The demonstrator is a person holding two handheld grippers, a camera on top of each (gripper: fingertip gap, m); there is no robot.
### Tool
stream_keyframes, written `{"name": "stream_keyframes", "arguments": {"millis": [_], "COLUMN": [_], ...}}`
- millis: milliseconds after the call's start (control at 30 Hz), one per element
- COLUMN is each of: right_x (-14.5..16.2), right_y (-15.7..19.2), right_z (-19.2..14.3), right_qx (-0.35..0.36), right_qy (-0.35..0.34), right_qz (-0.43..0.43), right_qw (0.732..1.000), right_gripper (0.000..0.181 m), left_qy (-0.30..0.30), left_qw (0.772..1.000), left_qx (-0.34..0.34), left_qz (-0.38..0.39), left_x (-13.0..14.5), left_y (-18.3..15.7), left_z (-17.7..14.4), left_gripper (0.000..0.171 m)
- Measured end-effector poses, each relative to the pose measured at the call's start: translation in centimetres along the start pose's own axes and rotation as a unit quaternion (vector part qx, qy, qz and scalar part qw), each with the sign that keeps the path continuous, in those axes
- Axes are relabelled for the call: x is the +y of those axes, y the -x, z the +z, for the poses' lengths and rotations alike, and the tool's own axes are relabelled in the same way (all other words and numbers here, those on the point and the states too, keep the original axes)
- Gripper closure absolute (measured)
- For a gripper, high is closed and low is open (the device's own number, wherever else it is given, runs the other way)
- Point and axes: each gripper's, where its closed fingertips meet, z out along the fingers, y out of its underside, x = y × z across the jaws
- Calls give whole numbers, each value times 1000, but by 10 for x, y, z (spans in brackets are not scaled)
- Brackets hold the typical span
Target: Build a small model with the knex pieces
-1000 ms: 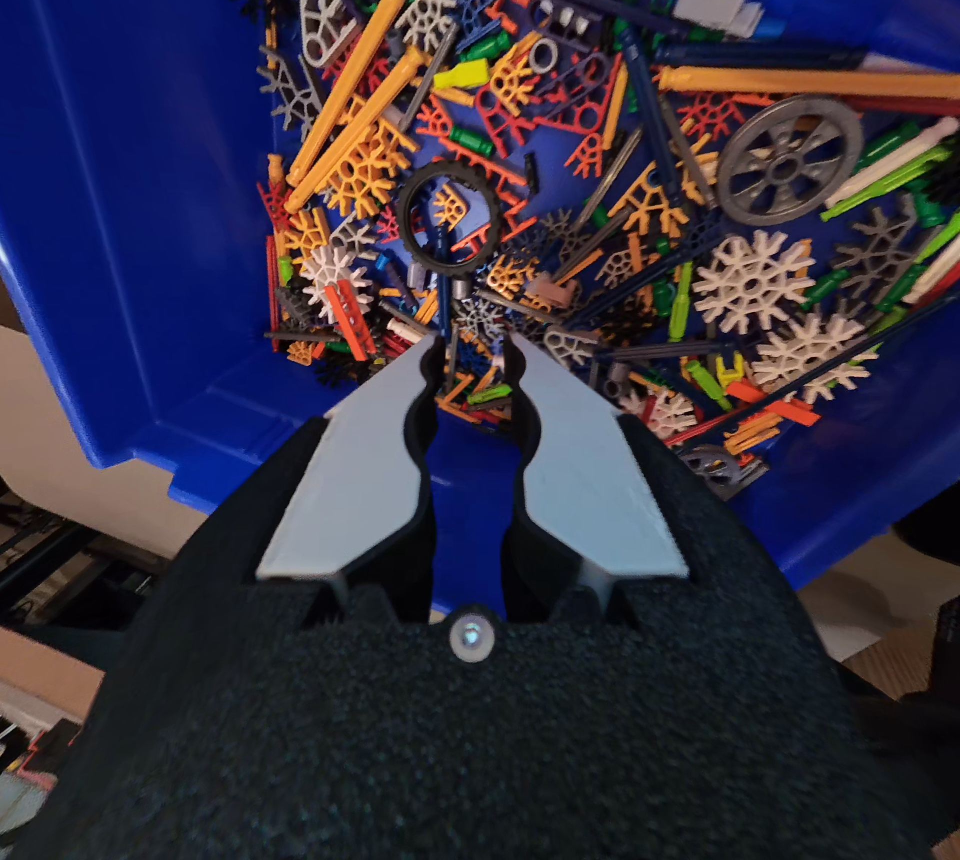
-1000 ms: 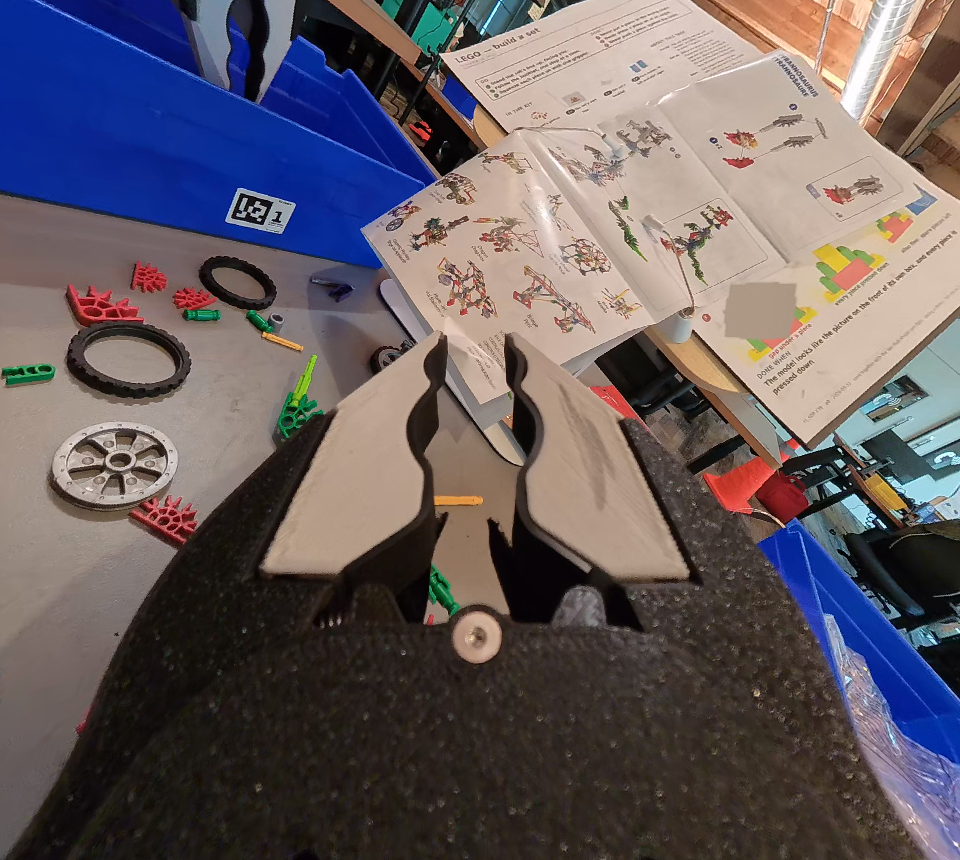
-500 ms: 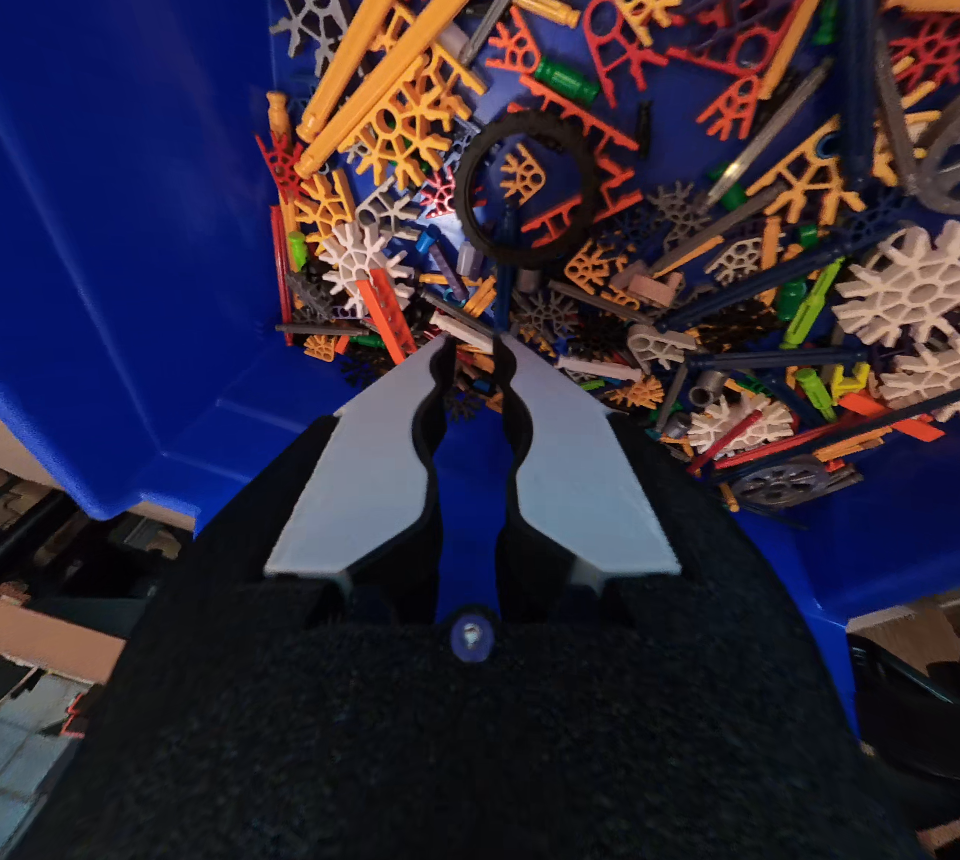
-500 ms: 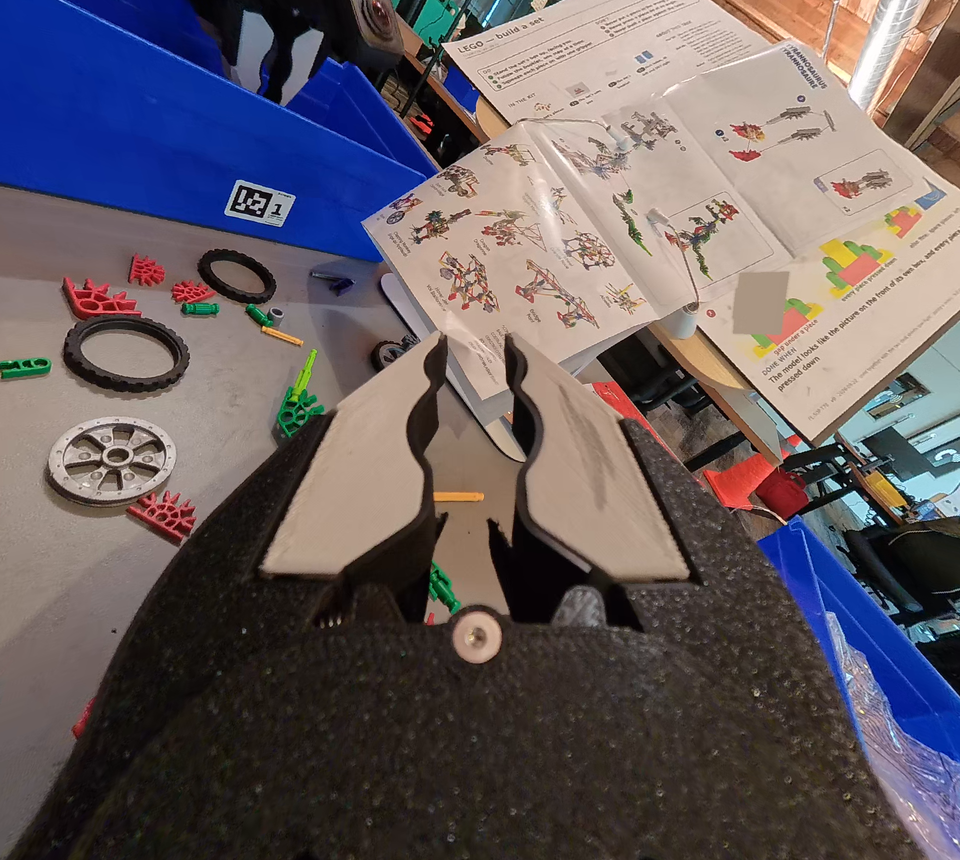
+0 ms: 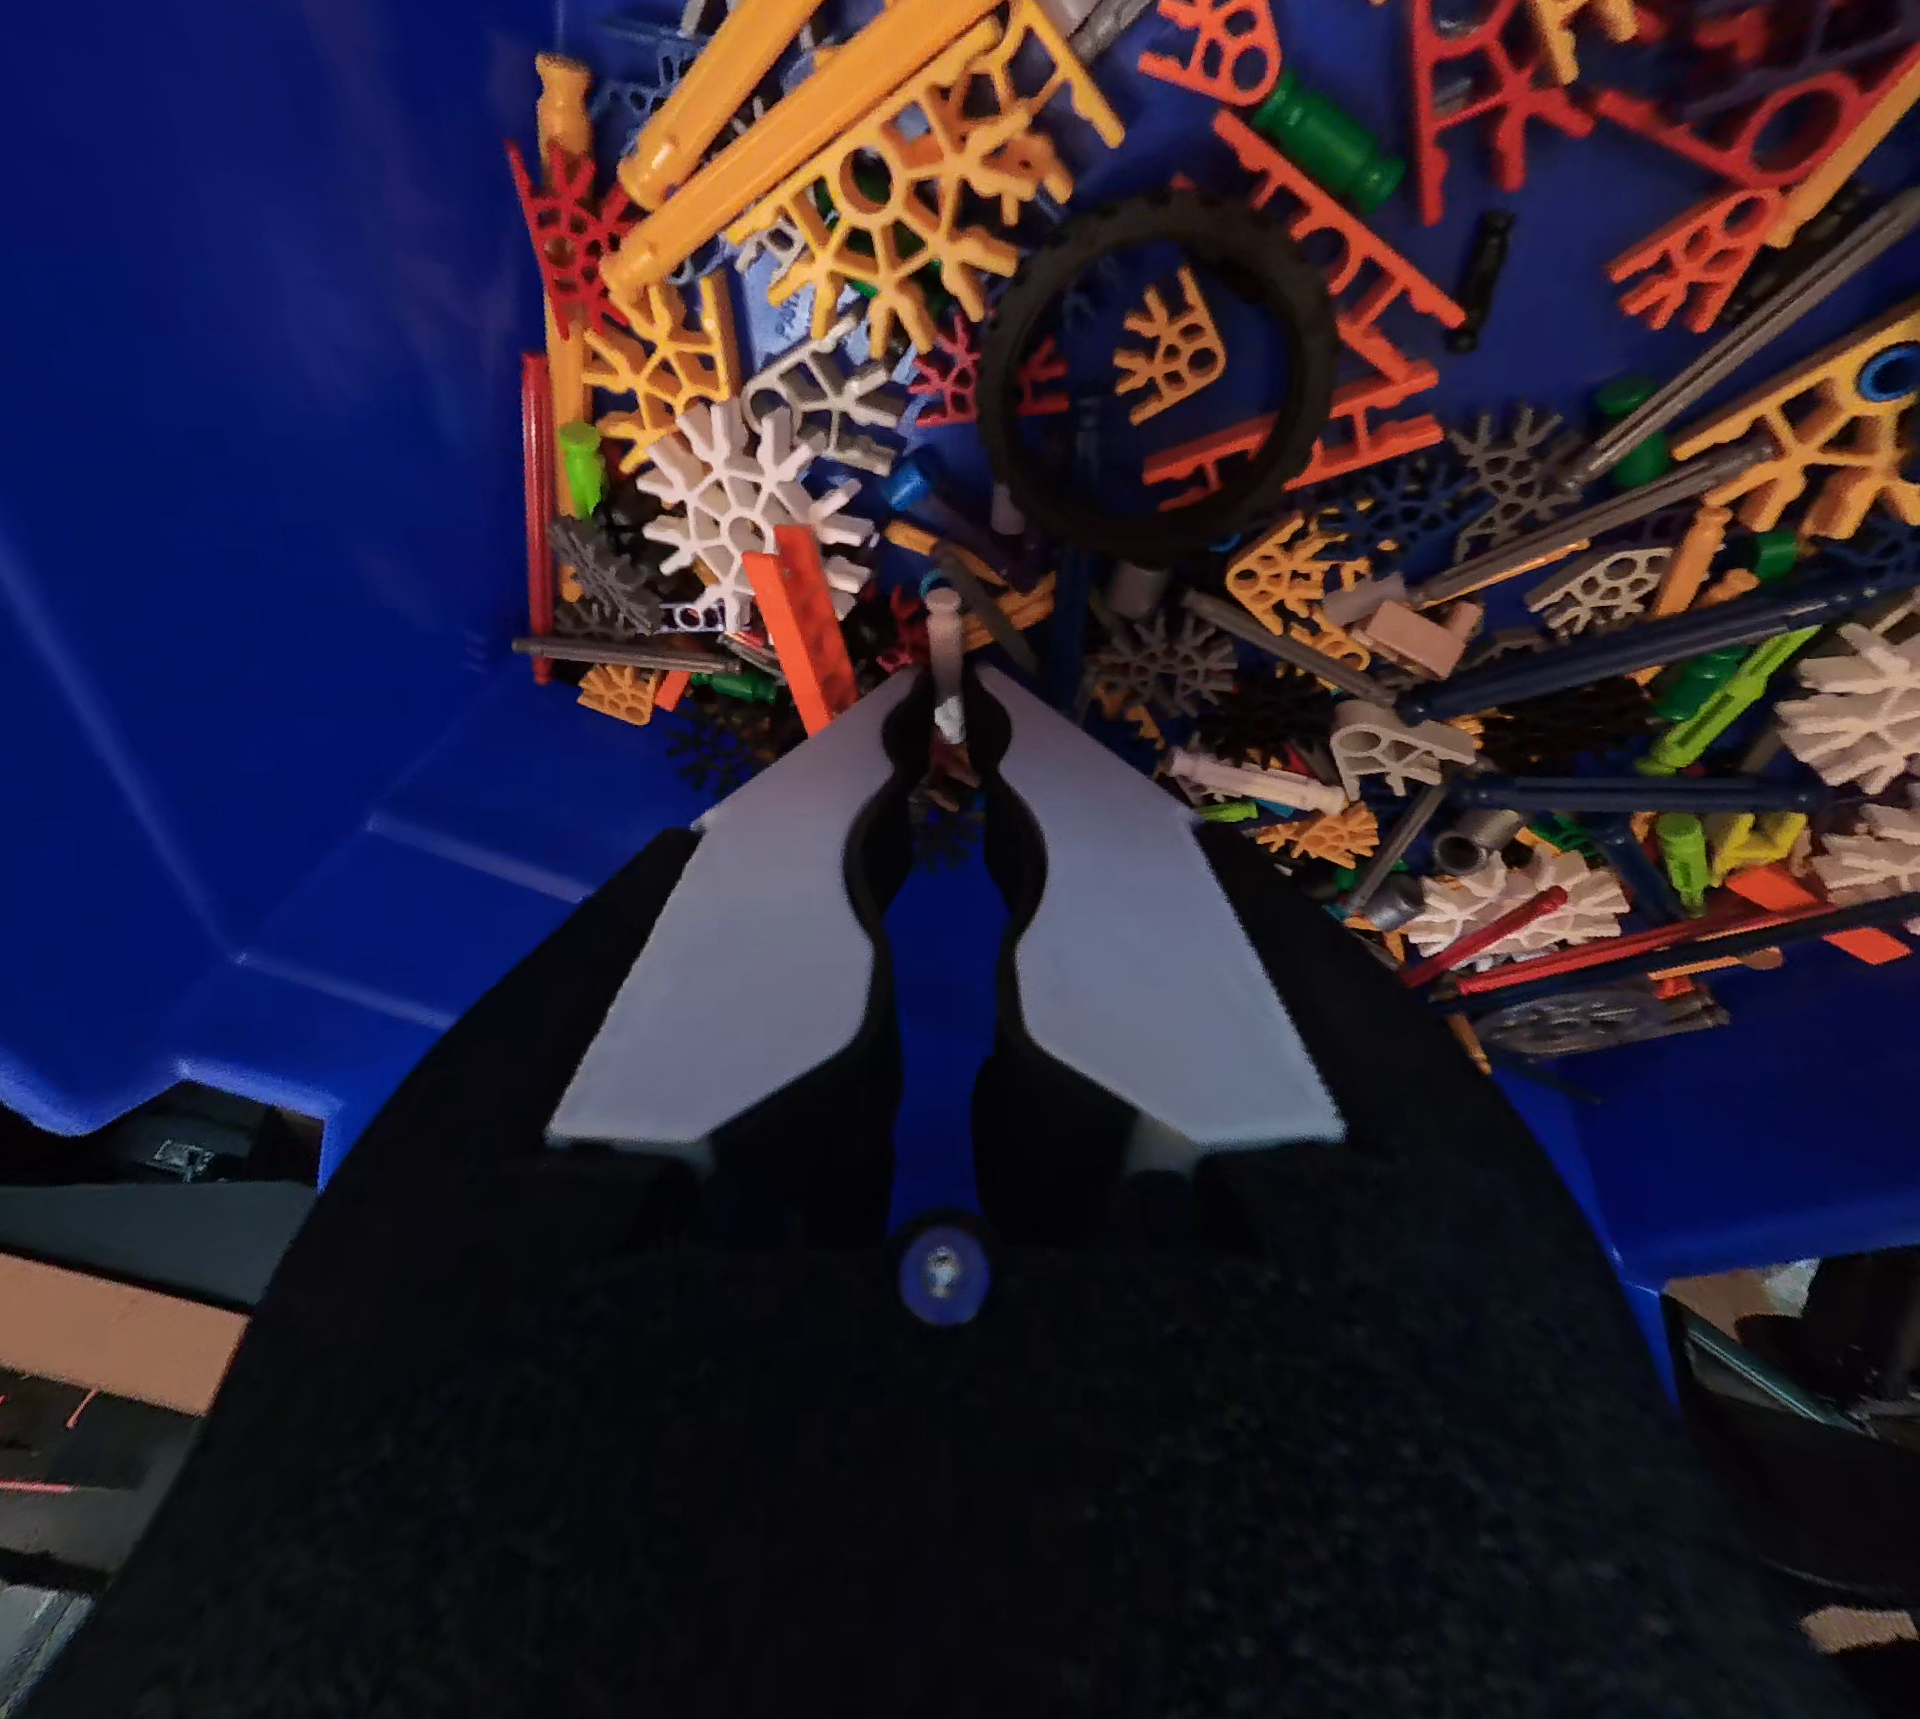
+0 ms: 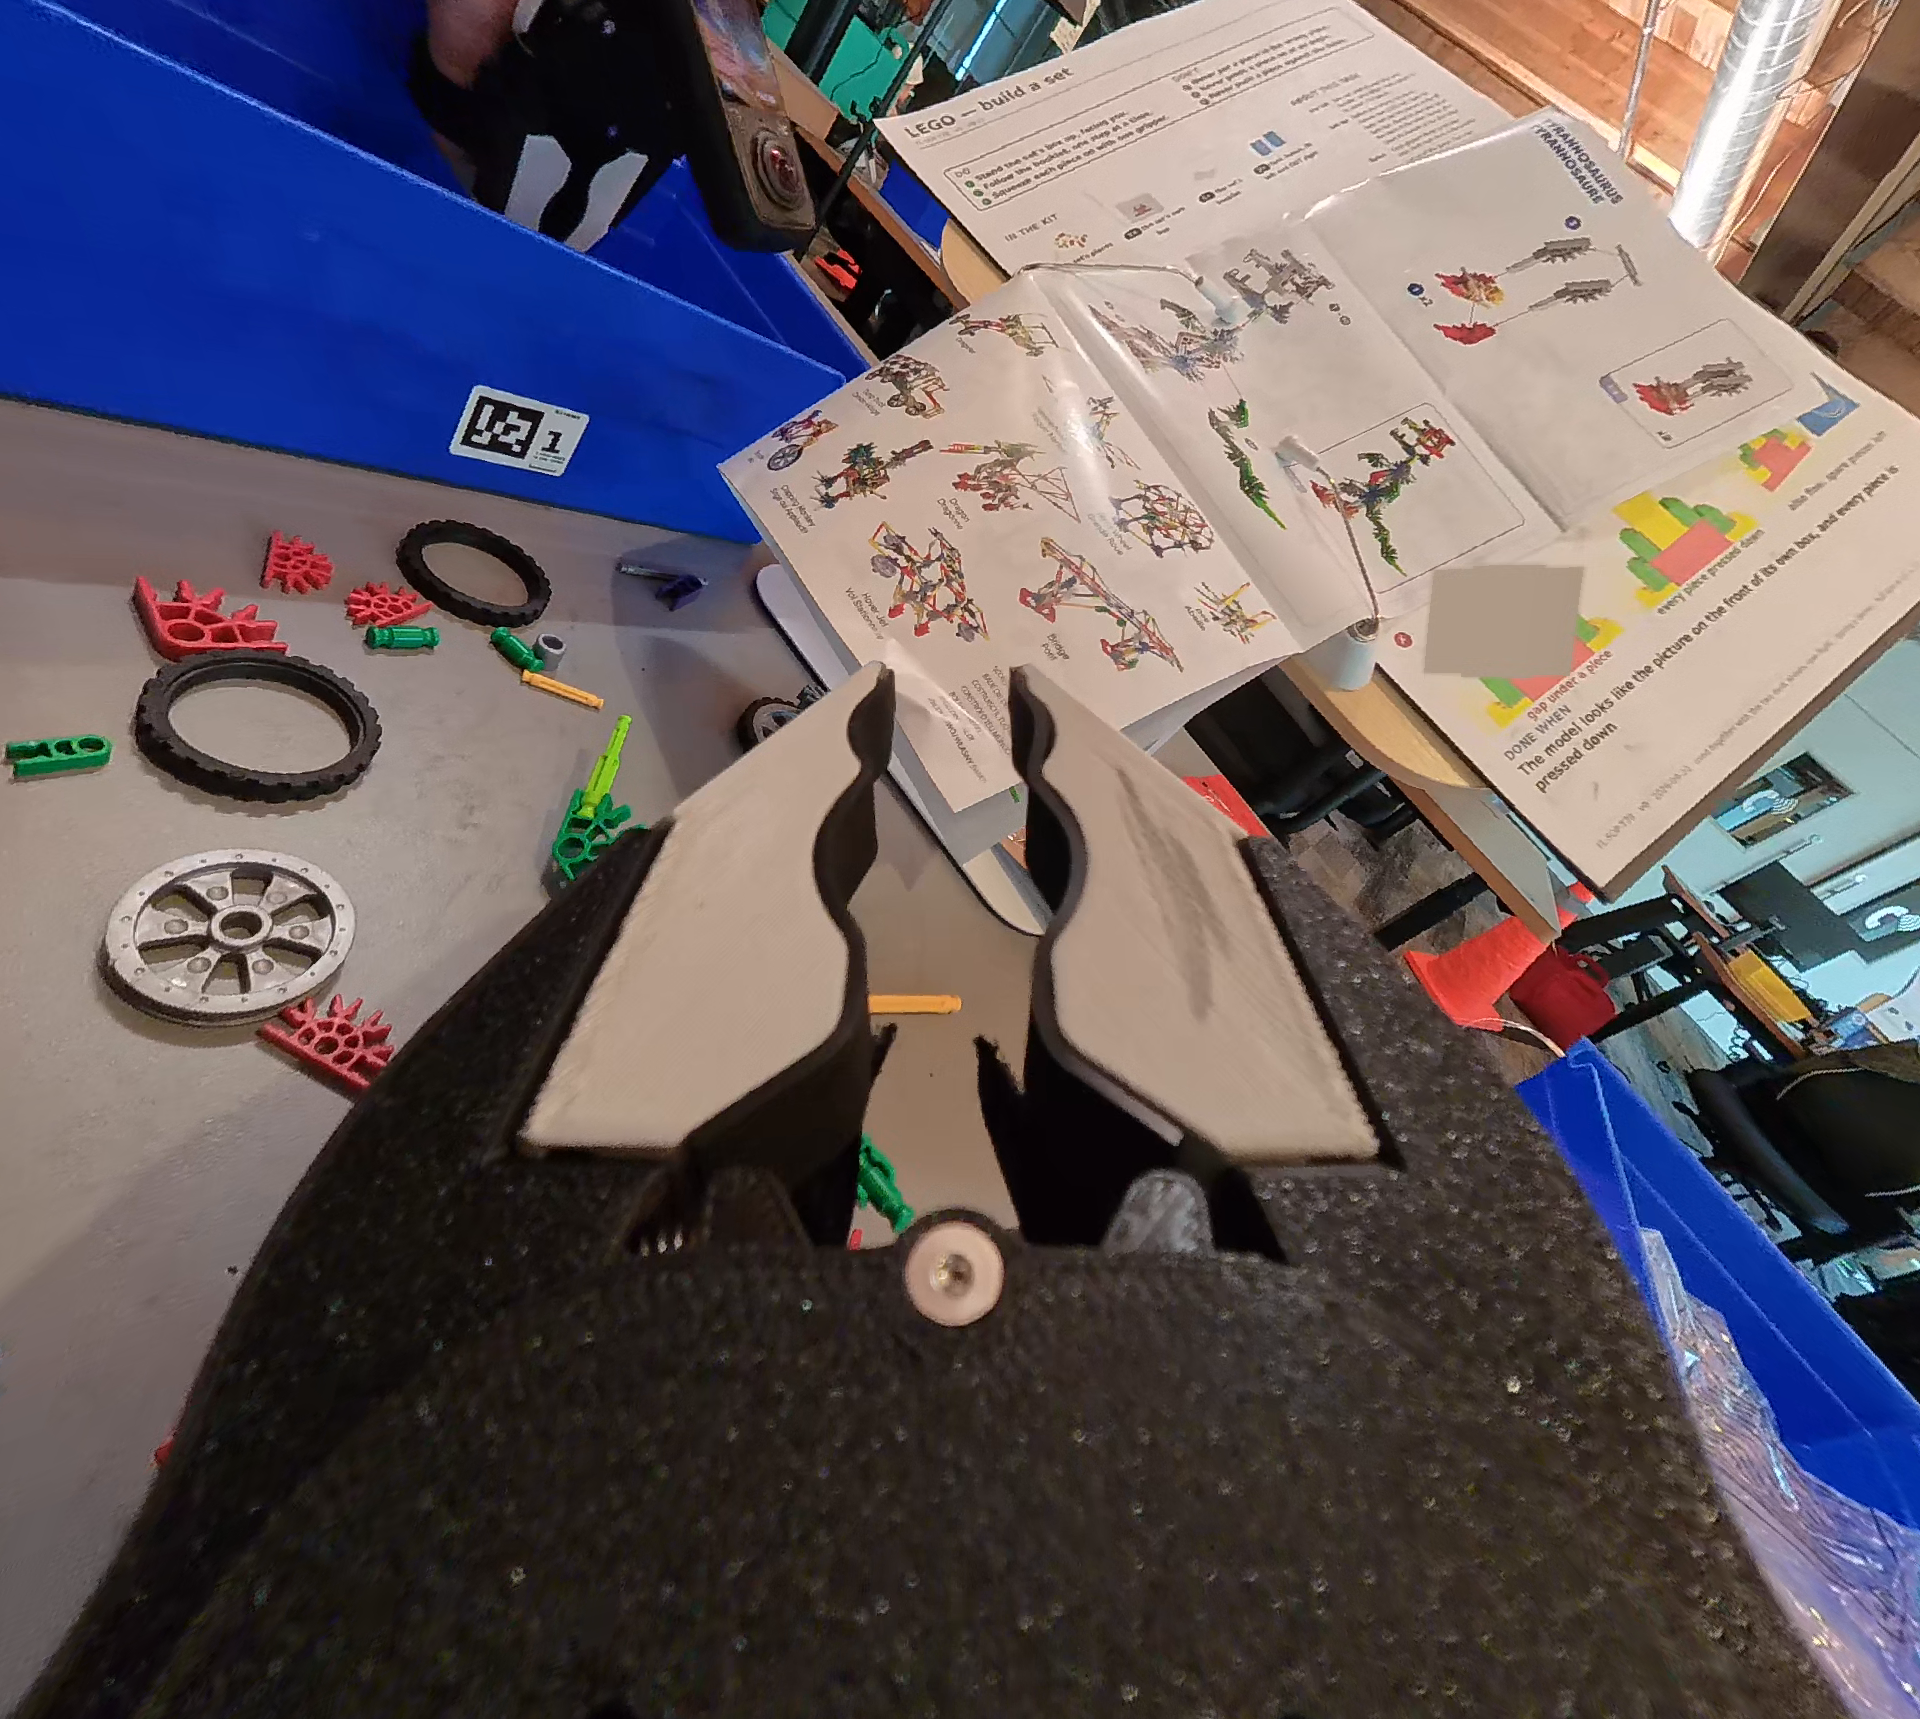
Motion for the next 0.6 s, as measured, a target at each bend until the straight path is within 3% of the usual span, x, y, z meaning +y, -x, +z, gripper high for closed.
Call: {"name": "stream_keyframes", "arguments": {"millis": [267, 433, 600], "right_x": [-3, -1, 11], "right_y": [-5, -23, -59], "right_z": [-2, -8, -31], "right_qx": [8, 30, 65], "right_qy": [-6, -10, -21], "right_qz": [2, 38, 93], "right_qw": [1000, 999, 993], "right_gripper": [160, 160, 160], "left_qy": [-40, -99, -219], "left_qw": [998, 992, 966], "left_qx": [-40, -78, -141], "left_qz": [-14, -24, -13], "left_x": [-1, -9, -47], "left_y": [-2, -15, -47], "left_z": [-21, -68, -148], "left_gripper": [167, 167, 167]}}
